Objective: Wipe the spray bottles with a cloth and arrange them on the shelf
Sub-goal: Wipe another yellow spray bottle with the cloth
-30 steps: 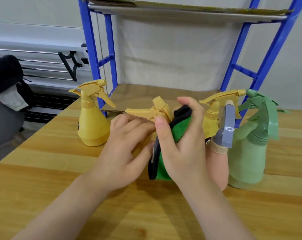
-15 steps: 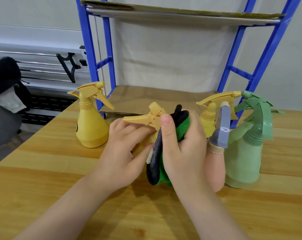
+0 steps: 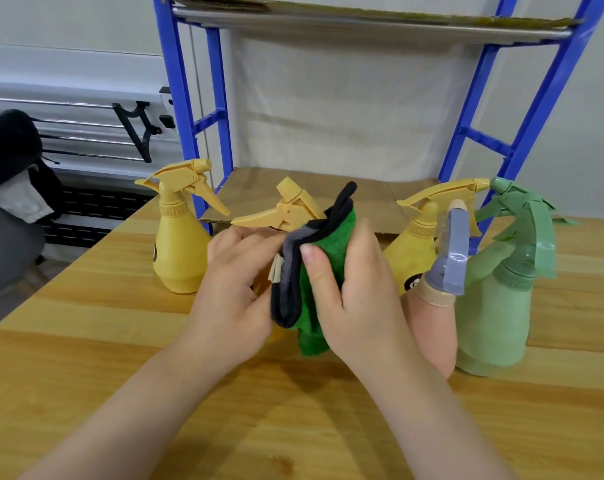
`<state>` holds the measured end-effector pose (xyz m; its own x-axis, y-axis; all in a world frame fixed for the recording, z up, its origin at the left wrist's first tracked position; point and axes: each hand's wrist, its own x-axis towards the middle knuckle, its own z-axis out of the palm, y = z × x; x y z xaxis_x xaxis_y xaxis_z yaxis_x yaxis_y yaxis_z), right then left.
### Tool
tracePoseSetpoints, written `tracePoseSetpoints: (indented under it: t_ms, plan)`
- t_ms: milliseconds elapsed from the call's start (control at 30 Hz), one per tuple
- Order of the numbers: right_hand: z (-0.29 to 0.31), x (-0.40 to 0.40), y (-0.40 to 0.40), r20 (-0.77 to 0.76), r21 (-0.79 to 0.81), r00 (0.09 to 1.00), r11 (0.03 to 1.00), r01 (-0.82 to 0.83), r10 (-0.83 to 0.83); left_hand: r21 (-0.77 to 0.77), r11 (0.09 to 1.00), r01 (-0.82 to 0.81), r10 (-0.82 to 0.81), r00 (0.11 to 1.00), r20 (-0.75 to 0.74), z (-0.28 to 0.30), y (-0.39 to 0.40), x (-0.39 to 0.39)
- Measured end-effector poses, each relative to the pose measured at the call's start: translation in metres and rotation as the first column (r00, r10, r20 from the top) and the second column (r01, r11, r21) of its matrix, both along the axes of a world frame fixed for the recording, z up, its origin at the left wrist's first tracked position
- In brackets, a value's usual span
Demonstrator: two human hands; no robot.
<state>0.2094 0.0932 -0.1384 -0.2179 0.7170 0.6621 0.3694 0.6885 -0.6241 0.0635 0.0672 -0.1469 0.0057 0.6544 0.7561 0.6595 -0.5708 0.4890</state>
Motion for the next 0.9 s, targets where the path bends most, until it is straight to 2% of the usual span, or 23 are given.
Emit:
tracePoseSetpoints:
  t_ms: [100, 233, 300, 333, 400, 500, 633, 700, 767, 800, 833, 900]
  plan:
    - [0.000, -0.002, -0.004, -0.034, 0.054, 0.999, 0.998, 0.042, -0.041, 0.029, 0.999, 0.022, -0.022, 1.000, 0.001, 0.002, -0.003, 0.004]
    - [0.001, -0.004, -0.007, -0.110, 0.019, 0.991, 0.997, 0.076, -0.073, 0.058, 0.998, 0.006, -0.002, 0.998, -0.067, 0.000, 0.000, 0.003]
    - [0.001, -0.006, -0.008, -0.177, -0.043, 0.984, 0.999, 0.010, -0.018, 0.065, 0.998, 0.002, 0.003, 0.997, -0.081, -0.002, 0.002, 0.000]
    - [0.001, -0.009, -0.009, -0.244, -0.090, 0.969, 0.993, -0.073, 0.049, 0.064, 0.998, -0.002, 0.006, 0.998, -0.059, -0.002, 0.002, -0.002]
    - [0.001, -0.013, -0.011, -0.439, -0.215, 0.879, 0.928, -0.303, 0.185, 0.065, 0.998, -0.008, 0.008, 1.000, 0.008, -0.003, 0.003, -0.006]
    - [0.003, -0.013, -0.011, -0.671, -0.325, 0.715, 0.790, -0.520, 0.195, 0.079, 0.997, -0.027, 0.023, 0.999, 0.044, -0.006, 0.005, -0.007]
    - [0.014, -0.009, -0.013, -0.872, -0.299, 0.467, 0.595, -0.746, 0.148, 0.039, 0.998, -0.047, 0.042, 0.993, 0.109, -0.010, 0.009, -0.006]
    - [0.016, -0.008, -0.013, -0.892, -0.282, 0.428, 0.562, -0.777, 0.143, 0.011, 0.999, -0.044, 0.042, 0.988, 0.149, -0.011, 0.010, -0.006]
    - [0.015, -0.007, -0.011, -0.879, -0.286, 0.454, 0.595, -0.751, 0.149, -0.016, 0.999, -0.041, 0.043, 0.981, 0.191, -0.013, 0.010, -0.004]
    - [0.014, -0.007, -0.010, -0.852, -0.291, 0.501, 0.655, -0.697, 0.154, -0.035, 0.999, -0.028, 0.036, 0.974, 0.223, -0.014, 0.010, -0.003]
    - [0.013, -0.007, -0.010, -0.788, -0.296, 0.595, 0.750, -0.591, 0.159, -0.058, 0.998, -0.005, 0.020, 0.966, 0.259, -0.014, 0.010, -0.001]
    - [0.011, -0.007, -0.012, -0.523, -0.241, 0.849, 0.942, -0.235, 0.077, -0.089, 0.995, 0.054, -0.023, 0.947, 0.321, -0.014, 0.009, 0.003]
